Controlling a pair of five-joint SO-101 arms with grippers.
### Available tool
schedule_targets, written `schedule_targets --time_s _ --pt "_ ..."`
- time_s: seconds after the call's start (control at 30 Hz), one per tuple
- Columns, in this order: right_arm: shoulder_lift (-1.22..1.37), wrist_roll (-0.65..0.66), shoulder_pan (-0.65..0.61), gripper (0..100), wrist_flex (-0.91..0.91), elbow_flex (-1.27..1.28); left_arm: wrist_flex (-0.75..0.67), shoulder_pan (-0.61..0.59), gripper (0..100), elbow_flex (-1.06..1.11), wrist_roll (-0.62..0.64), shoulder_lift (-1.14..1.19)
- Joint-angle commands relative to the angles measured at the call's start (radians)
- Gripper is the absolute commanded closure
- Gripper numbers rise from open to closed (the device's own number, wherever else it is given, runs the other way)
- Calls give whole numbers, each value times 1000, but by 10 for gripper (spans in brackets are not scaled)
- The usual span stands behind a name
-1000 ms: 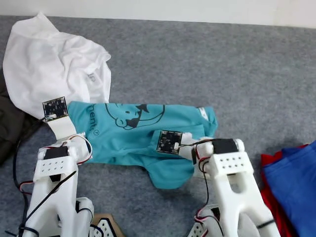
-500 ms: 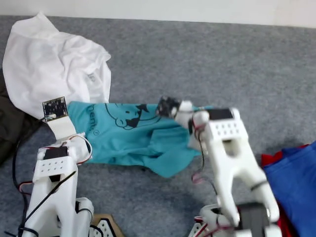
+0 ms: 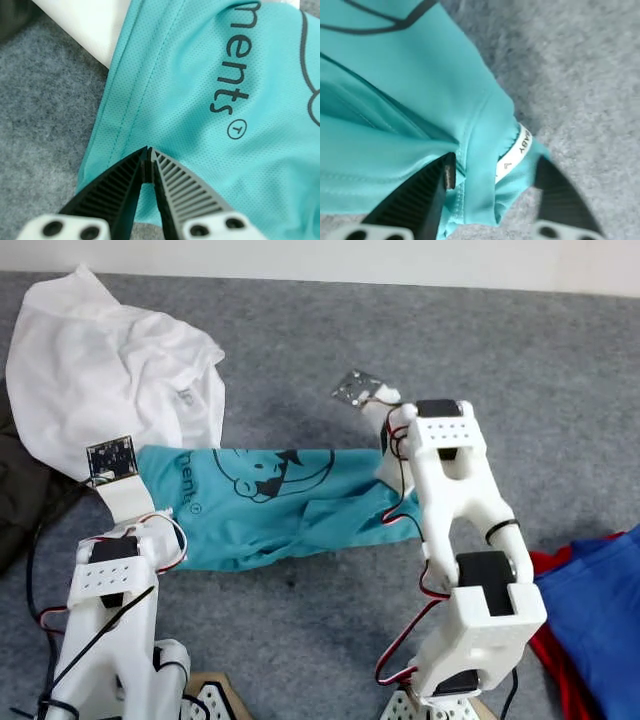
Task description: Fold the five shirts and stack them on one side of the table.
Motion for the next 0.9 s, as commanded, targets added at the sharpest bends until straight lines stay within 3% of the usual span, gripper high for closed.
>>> schedule_targets --time_s 0.0,0.2,0.37,0.47,0.67,0.87 --pt "-61 -17 12 705 -5 -47 -18 12 986 -4 2 -7" --pt "-243 -12 25 799 117 28 -18 12 986 -4 2 -7" --pt "-492 -8 7 996 214 232 -18 12 986 -4 2 -7" --pt "-641 -8 -31 993 196 394 -18 12 986 -4 2 -7" --pt "-806 -18 -183 991 -24 676 -18 10 986 -4 2 -7" --pt "-806 -133 -325 991 -122 734 -20 10 986 -4 2 -7"
